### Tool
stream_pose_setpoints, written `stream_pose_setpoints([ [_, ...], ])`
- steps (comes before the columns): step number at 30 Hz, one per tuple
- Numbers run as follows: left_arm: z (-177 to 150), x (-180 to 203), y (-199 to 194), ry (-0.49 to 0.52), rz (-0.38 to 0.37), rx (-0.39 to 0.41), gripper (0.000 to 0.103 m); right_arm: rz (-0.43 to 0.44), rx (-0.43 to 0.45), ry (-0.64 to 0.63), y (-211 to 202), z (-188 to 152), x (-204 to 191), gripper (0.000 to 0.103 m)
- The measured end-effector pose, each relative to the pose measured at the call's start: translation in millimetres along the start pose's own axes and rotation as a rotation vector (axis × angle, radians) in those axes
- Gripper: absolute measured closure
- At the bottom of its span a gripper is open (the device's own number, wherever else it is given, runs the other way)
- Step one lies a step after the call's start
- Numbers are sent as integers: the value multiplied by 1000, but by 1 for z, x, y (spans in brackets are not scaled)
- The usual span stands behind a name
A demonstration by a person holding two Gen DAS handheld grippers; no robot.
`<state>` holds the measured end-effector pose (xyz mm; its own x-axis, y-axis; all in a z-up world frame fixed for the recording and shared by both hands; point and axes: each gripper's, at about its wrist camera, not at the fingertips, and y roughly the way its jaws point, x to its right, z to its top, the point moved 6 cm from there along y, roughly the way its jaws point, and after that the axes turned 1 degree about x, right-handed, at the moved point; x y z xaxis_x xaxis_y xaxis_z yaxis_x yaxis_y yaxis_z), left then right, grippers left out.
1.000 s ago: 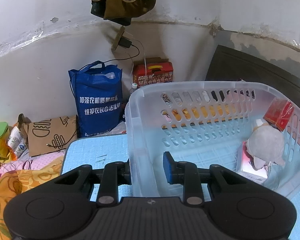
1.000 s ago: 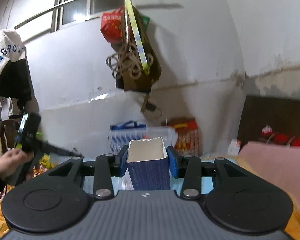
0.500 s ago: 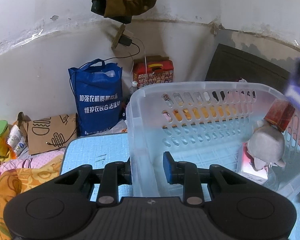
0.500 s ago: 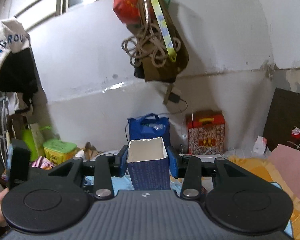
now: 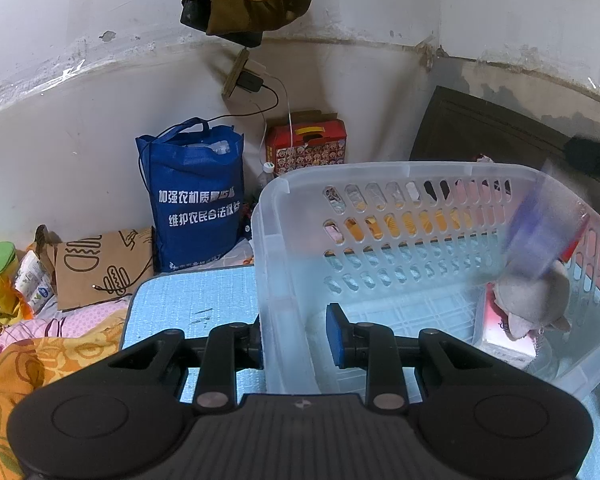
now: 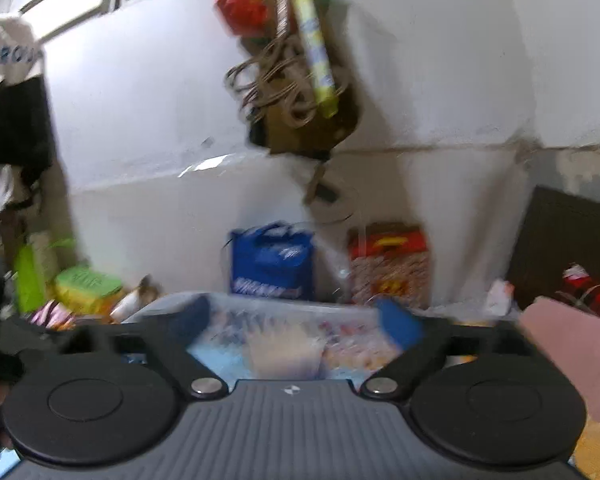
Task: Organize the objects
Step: 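Lift the purple box into the basket and release it, then reach the right gripper to the white-and-orange bottle and close on it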
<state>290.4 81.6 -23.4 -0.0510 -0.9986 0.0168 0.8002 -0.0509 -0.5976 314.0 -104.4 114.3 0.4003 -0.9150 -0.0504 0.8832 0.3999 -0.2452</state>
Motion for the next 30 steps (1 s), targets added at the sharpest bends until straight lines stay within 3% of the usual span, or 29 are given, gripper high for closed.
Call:
stream_pose_setpoints([
  [5, 0, 0, 0, 1, 4, -3, 71, -9, 74, 39, -34, 4, 10, 0],
  [10, 0, -1, 0, 1, 1, -2, 71, -26, 109, 19, -78, -26, 7, 0],
  [14, 0, 0, 0, 4, -1, 0, 71, -16, 61, 26, -96, -68, 7, 0],
  [19, 1, 0, 1, 2, -1, 0, 71, -52, -50, 93, -78, -117, 13, 3],
  [22, 2, 0, 1, 8, 1, 0, 71, -35, -106, 94, -69, -137, -1, 13],
  [25, 2, 0, 1, 6, 1, 0, 71, 12, -153, 51, -59, -150, -22, 28],
  [27, 2, 1, 1, 4, 1, 2, 71, 19, -180, 23, -53, -157, -33, 44],
  [30, 2, 0, 1, 7, 1, 1, 71, 33, -212, -8, -47, -166, -46, 55],
])
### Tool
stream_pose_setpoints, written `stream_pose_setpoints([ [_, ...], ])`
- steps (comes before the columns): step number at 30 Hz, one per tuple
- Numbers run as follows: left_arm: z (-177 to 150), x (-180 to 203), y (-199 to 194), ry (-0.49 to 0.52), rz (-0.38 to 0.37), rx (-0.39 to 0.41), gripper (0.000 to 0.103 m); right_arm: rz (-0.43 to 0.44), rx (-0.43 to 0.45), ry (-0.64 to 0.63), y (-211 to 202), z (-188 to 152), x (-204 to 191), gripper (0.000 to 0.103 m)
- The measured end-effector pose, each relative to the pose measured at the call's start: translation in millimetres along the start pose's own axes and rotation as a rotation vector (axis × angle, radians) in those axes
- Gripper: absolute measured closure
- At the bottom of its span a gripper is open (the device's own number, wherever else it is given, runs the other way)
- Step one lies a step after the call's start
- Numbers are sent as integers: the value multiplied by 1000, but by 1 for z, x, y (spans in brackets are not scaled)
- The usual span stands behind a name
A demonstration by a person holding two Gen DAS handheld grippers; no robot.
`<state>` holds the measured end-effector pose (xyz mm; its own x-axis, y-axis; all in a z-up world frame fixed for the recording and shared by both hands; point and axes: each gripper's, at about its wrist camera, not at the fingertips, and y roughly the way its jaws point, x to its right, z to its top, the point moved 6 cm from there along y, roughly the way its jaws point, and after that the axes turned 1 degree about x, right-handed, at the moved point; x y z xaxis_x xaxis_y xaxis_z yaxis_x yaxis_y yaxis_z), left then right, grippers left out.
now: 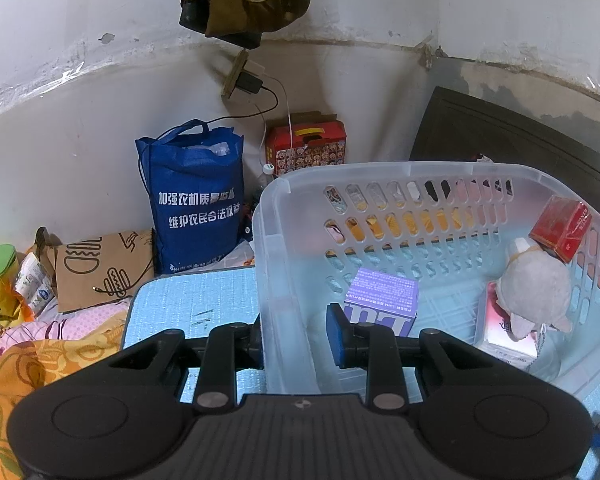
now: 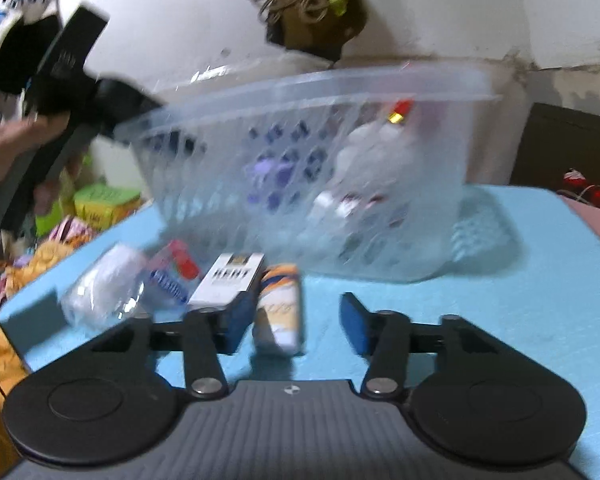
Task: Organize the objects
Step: 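Reach the right gripper to the white-and-orange bottle and close on it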
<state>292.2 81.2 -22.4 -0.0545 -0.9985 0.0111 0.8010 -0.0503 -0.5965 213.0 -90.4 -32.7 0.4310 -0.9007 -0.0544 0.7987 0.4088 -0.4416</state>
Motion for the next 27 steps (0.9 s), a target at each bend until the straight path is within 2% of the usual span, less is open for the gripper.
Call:
stream_pose_setpoints([
  [5, 0, 0, 0, 1, 0, 0, 71, -40, 1, -80, -1, -1, -9, 64],
  [8, 0, 0, 0, 2, 1, 1, 71, -25, 7, -99, -6, -6, -13, 75],
  [15, 2, 0, -1, 0, 1, 5, 71, -17, 58, -19, -26, -10, 3, 75],
  [27, 1, 1, -2, -2, 1, 5, 71, -17, 64, 14, -31, -7, 19, 75],
])
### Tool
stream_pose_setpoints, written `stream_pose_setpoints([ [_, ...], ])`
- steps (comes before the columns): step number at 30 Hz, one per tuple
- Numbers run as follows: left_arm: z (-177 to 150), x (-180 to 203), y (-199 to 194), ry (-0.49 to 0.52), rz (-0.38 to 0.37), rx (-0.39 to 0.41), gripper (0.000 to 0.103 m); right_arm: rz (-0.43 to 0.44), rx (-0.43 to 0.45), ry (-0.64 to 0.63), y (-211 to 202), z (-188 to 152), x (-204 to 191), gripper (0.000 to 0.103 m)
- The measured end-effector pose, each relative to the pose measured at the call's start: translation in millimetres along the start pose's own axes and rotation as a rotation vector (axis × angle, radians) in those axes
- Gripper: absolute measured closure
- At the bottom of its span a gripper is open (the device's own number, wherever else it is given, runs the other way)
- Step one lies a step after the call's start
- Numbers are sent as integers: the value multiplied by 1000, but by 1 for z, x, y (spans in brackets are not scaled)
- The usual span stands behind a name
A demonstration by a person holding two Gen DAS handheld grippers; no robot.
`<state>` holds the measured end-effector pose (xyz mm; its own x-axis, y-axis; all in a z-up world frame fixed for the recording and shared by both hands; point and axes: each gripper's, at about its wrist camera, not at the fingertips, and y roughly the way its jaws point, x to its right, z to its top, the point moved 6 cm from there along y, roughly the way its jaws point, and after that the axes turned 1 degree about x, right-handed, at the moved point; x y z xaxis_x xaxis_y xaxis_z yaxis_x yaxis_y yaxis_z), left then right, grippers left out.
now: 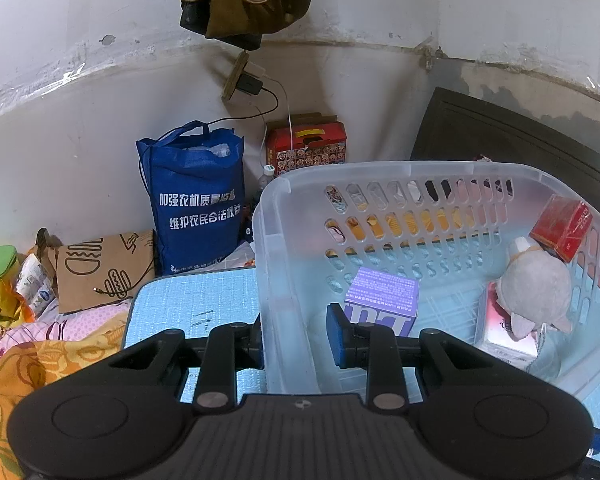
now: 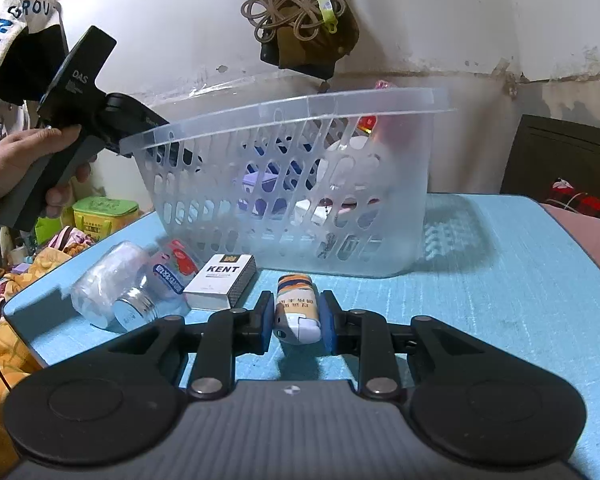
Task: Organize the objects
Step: 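Reach the right gripper to the white-and-orange bottle and close on it, then carry the bottle over the basket and open the right gripper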
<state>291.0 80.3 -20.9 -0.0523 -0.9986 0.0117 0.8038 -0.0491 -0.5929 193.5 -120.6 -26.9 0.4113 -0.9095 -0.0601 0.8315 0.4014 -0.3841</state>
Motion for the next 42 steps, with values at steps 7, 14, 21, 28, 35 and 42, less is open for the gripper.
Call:
stream_pose_setpoints([
  [7, 0, 0, 0, 1, 0, 0, 71, -5, 14, -1, -4, 4, 0, 75],
  [14, 0, 0, 0, 0, 0, 0, 71, -8, 21, -3, -9, 7, 2, 75],
  [21, 0, 0, 0, 0, 0, 0, 71, -3, 25, 1, -13, 7, 2, 75],
  [28, 0, 0, 0, -1, 0, 0, 71, 8, 63, -7, -28, 21, -2, 76],
  [35, -1, 0, 1, -1, -9, 0, 71, 56, 162, -52, -66, 63, -18, 76],
  [42, -1, -1, 1, -4, -14, -3, 71, 51, 275, -122, -82, 132, -26, 76],
])
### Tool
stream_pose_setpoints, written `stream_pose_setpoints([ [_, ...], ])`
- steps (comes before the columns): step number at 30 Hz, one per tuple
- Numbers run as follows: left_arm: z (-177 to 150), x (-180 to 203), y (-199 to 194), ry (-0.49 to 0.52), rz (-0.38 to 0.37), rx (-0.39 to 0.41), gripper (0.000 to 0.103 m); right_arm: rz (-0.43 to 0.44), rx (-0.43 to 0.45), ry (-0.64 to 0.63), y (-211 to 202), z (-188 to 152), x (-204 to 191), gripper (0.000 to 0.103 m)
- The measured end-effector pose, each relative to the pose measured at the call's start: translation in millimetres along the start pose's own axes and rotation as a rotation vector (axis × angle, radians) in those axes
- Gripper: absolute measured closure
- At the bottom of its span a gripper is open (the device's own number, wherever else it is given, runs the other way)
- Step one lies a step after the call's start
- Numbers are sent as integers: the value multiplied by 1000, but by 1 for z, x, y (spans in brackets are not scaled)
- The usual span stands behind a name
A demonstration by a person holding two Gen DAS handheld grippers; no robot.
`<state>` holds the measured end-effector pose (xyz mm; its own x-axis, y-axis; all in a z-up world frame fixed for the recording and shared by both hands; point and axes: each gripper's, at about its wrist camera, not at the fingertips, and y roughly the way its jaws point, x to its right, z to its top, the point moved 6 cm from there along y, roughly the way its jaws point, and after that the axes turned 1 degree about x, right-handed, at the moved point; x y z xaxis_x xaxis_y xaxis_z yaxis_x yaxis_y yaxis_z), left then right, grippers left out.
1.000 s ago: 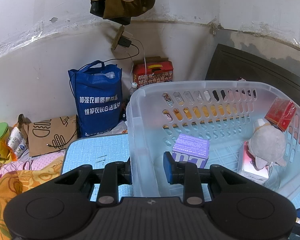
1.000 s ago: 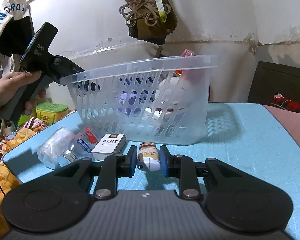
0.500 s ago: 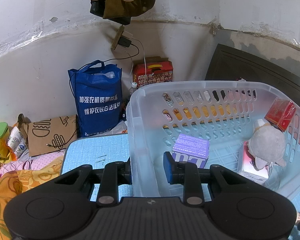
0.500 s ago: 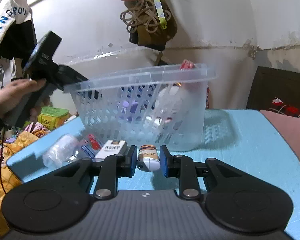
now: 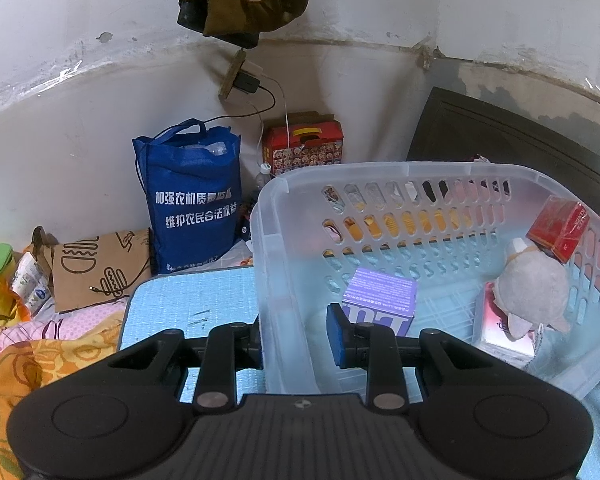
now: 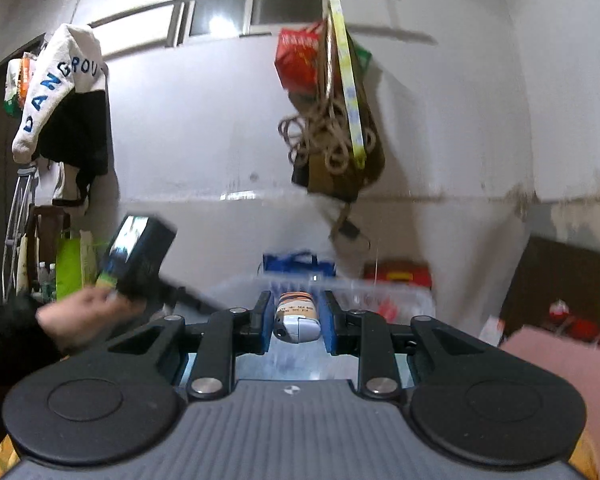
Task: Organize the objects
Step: 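Carry the bottle over the basket and open the right gripper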
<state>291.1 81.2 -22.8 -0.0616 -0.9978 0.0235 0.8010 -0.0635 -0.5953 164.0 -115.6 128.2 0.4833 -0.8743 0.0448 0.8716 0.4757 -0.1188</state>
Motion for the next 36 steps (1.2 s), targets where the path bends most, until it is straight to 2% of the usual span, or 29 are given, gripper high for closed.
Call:
stream_pose_setpoints([
  [2, 0, 0, 0, -6, -5, 2, 71, 11, 4, -8, 22, 18, 4, 76],
  [4, 0, -1, 1, -12, -8, -1, 71, -19, 0, -28, 47, 28, 9, 76],
  [6, 1, 0, 1, -11, -7, -8, 71, -7, -34, -15, 78, 33, 15, 76],
  [9, 1, 0, 1, -11, -9, -15, 71, -5, -87, 7, 112, 29, 21, 75],
  [13, 1, 0, 2, -8, -6, -22, 71, -18, -157, -4, 140, 8, 22, 74],
  [14, 1, 0, 2, -7, -5, -23, 71, -26, -189, -28, 144, 2, 20, 60],
  [15, 0, 0, 2, -5, -4, -24, 71, -38, -204, -45, 146, -3, 19, 39],
  [17, 0, 0, 2, -3, -6, -23, 71, -63, -175, -66, 139, -5, 18, 16],
  [19, 0, 0, 2, -2, -6, -23, 71, -60, -150, -65, 125, -3, 16, 14],
  [21, 0, 0, 2, -1, -3, -20, 71, -73, -111, -56, 106, -1, 14, 2],
  [22, 0, 0, 2, 0, -4, -19, 71, -74, -87, -48, 94, -2, 13, 0],
  [26, 0, 0, 2, 2, -4, -14, 71, -58, -31, 10, 61, -13, 9, 0],
  [28, 0, 0, 2, 4, -4, -12, 71, -27, -47, 50, 53, -28, 6, 0],
  [29, 0, 0, 1, 5, -4, -10, 71, -18, -67, 59, 51, -39, 3, 5],
  [30, 0, 0, 1, 6, -3, -9, 71, -19, -91, 62, 52, -51, 1, 15],
  [31, 0, 1, 1, 6, -5, -8, 70, -15, -131, 55, 56, -63, -3, 19],
  [32, 0, 0, 1, -1, -8, -10, 70, -19, -145, 31, 59, -72, -7, 29],
  [33, 0, 1, 1, 2, -3, -10, 70, -27, -203, 22, 68, -83, -11, 43],
  [34, 0, 1, 1, 3, -2, -12, 70, -12, -250, 30, 76, -92, -13, 48],
  [36, 0, 1, 1, 2, -4, -13, 70, -2, -274, 52, 83, -102, -14, 49],
])
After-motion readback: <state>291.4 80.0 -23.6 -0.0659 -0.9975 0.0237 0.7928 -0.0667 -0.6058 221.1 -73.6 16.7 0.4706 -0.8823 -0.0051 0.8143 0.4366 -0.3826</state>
